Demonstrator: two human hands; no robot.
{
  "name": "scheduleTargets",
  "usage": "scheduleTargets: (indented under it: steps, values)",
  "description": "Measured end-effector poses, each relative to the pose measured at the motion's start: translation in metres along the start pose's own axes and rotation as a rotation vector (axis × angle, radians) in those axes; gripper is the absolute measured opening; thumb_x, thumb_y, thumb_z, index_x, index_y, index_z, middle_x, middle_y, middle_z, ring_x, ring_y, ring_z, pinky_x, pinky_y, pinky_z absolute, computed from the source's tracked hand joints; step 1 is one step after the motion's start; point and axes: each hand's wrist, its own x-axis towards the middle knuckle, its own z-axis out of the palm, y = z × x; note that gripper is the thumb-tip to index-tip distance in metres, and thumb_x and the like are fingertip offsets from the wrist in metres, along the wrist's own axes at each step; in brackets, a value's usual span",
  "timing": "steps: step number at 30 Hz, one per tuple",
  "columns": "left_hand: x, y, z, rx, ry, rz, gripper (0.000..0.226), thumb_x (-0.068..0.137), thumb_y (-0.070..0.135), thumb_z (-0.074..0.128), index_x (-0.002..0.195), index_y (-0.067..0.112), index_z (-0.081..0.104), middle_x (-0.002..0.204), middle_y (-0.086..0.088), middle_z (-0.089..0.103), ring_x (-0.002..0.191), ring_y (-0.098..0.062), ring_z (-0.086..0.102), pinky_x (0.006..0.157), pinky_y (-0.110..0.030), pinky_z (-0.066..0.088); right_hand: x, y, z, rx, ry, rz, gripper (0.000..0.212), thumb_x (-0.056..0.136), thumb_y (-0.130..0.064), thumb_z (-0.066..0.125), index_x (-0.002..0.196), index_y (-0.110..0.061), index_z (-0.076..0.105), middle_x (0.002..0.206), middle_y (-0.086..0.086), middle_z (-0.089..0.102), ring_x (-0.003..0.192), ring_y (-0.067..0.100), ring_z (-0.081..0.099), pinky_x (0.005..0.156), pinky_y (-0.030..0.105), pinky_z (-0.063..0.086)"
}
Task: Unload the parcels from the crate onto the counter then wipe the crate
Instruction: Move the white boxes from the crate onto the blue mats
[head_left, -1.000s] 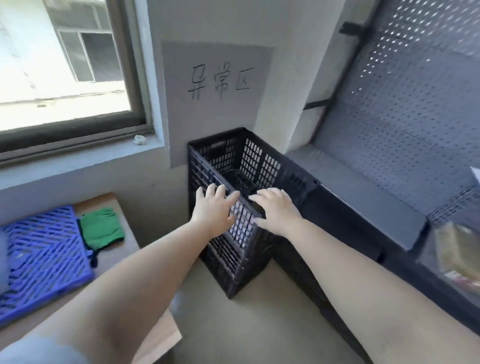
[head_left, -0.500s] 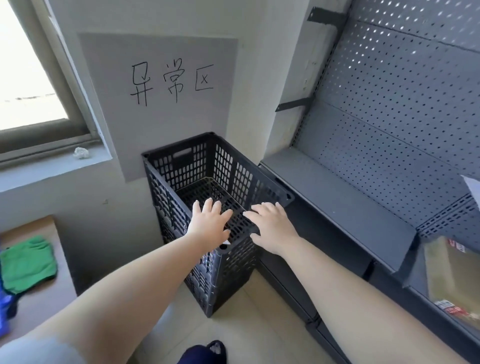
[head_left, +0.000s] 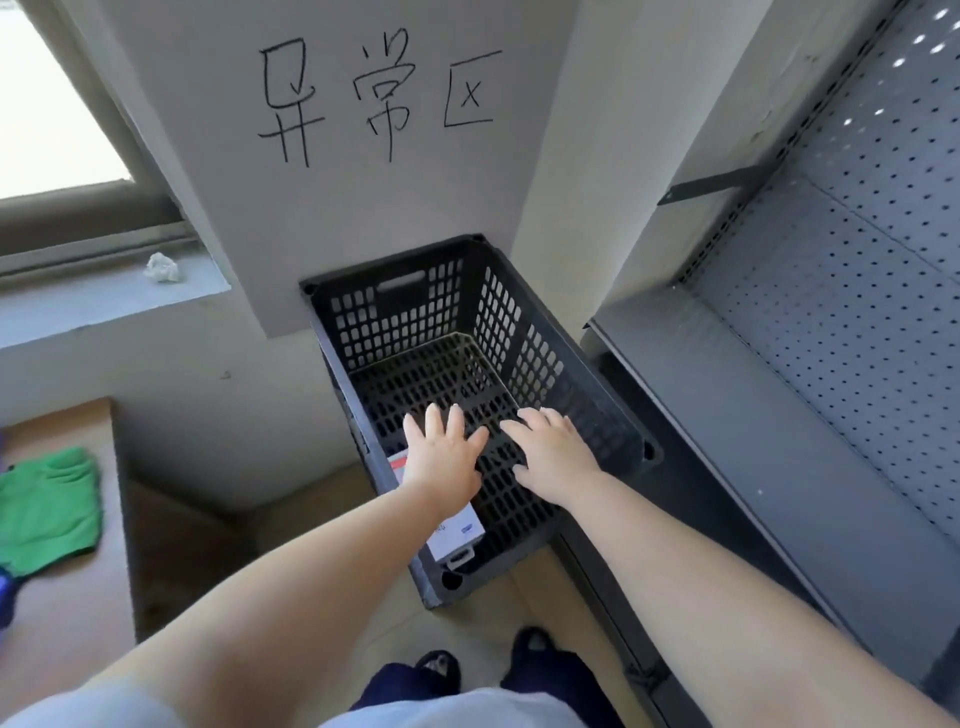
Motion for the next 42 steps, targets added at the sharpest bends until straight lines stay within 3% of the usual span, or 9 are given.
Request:
scheduleTargets:
  steps: [8,12,16,20,23,27,34,39,42]
  values:
    - [0.037,0.025,0.034,-0.199,-0.217,-0.232,0.065,0.097,0.036,0.053,0.152,0.02,0.021,0.162,-0.019,0.004,0.148,-0.045,-0.008,0.116,-0.065,0.009,0.079,0.025,0.016,0.224,-0.19,-0.135,0.064,0.094,-0.031,0.059,0.152,-0.03,0.03,0.159,-0.002,0.022,0.144,0.024,0.022,0.105,0.042,0.042]
    - [0.047,0.049,0.043,-0.617,-0.28,-0.567,0.068,0.093,0.035,0.054,0.151,0.028,0.019,0.157,-0.016,0.015,0.146,-0.039,0.008,0.114,-0.053,0.023,0.104,0.029,0.026,0.505,-0.288,-0.136,0.057,0.095,-0.025,0.059,0.147,-0.031,0.038,0.155,-0.004,0.03,0.136,0.021,0.039,0.095,0.035,0.045]
    - [0.052,0.054,0.05,-1.168,-0.116,-1.024,0.066,0.092,0.032,0.058,0.151,0.035,0.027,0.154,-0.005,0.031,0.139,-0.03,0.029,0.109,-0.046,0.038,0.12,0.033,0.036,0.901,-0.465,0.014,0.05,0.097,-0.007,0.052,0.142,-0.029,0.045,0.144,0.001,0.046,0.114,0.019,0.052,0.087,0.033,0.05]
    - [0.045,0.041,0.043,-1.629,0.108,-1.394,0.042,0.1,0.03,0.051,0.142,0.032,0.046,0.142,-0.005,0.05,0.094,-0.014,0.058,0.074,-0.031,0.05,0.131,0.03,0.037,1.188,-0.728,0.247,0.041,0.101,-0.018,0.052,0.141,-0.024,0.046,0.14,0.004,0.05,0.119,0.023,0.051,0.1,0.049,0.048]
    - [0.039,0.026,0.043,-1.915,0.147,-1.566,0.052,0.099,0.05,0.049,0.146,0.028,0.045,0.152,-0.003,0.04,0.132,-0.024,0.044,0.103,-0.041,0.037,0.134,0.027,0.045,1.354,-0.888,0.353,0.044,0.104,-0.035,0.046,0.144,-0.019,0.044,0.143,0.006,0.05,0.131,0.029,0.047,0.104,0.057,0.043]
    - [0.035,0.023,0.053,-2.087,0.116,-1.603,0.067,0.094,0.062,0.048,0.151,0.028,0.038,0.16,0.002,0.03,0.148,-0.025,0.022,0.115,-0.054,0.021,0.136,0.023,0.066,1.47,-1.005,0.391,0.055,0.102,-0.053,0.036,0.144,-0.019,0.045,0.144,0.008,0.05,0.126,0.03,0.048,0.107,0.057,0.038]
    - [0.035,0.023,0.065,-2.149,0.097,-1.606,0.07,0.092,0.056,0.057,0.151,0.026,0.036,0.159,0.003,0.032,0.146,-0.032,0.026,0.116,-0.056,0.019,0.139,0.015,0.083,1.566,-1.016,0.466,0.078,0.092,-0.075,0.027,0.152,-0.025,0.032,0.159,0.011,0.03,0.144,0.039,0.028,0.115,0.059,0.024]
    - [0.036,0.029,0.052,-2.042,0.078,-1.607,0.039,0.103,0.051,0.037,0.128,0.028,0.056,0.13,0.002,0.049,0.085,-0.019,0.051,0.077,-0.032,0.038,0.129,0.014,0.089,1.531,-1.148,0.459,0.088,0.09,-0.078,0.017,0.155,-0.02,0.024,0.16,0.009,0.027,0.147,0.031,0.026,0.114,0.054,0.022]
    - [0.032,0.028,0.062,-2.042,0.053,-1.594,0.05,0.103,0.055,0.03,0.144,0.031,0.045,0.144,0.005,0.043,0.127,-0.023,0.046,0.085,-0.035,0.038,0.123,0.01,0.083,1.531,-1.176,0.437,0.088,0.091,-0.077,0.013,0.155,-0.018,0.024,0.16,0.007,0.028,0.148,0.028,0.023,0.116,0.053,0.019]
